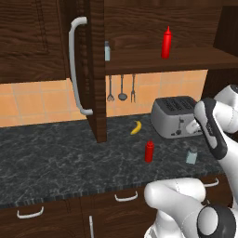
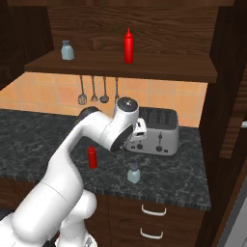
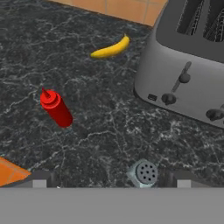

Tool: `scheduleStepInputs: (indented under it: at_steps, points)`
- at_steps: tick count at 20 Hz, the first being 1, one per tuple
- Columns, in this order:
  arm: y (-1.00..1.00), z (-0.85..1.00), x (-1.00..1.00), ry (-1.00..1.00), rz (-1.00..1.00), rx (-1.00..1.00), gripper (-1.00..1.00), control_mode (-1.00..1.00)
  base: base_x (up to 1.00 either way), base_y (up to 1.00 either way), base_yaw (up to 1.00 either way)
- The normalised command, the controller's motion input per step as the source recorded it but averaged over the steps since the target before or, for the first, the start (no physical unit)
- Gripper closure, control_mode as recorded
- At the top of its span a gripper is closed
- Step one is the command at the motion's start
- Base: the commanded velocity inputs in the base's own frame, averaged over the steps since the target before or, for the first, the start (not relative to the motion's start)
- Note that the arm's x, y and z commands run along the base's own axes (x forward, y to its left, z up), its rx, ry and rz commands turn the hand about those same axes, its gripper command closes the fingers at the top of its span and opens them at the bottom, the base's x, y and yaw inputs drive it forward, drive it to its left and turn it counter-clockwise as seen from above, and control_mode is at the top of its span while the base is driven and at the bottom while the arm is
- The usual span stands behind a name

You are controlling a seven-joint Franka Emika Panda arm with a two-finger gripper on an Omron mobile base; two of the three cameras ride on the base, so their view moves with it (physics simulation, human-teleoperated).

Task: Put the shaker and condiment bottle from the counter next to their counterparts in the cabinet.

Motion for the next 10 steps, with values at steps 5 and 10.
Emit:
scheduleStepInputs:
  at_steps: [5, 10]
  points:
    - [-0.48, -0.37, -0.21, 0.00, 0.11, 0.00, -1.00, -1.00, 0.00, 0.00, 0.00]
    - [-0.31, -0.46, -0.10, 0.00, 0.12, 0.00, -1.00, -1.00, 0.00, 0.00, 0.00]
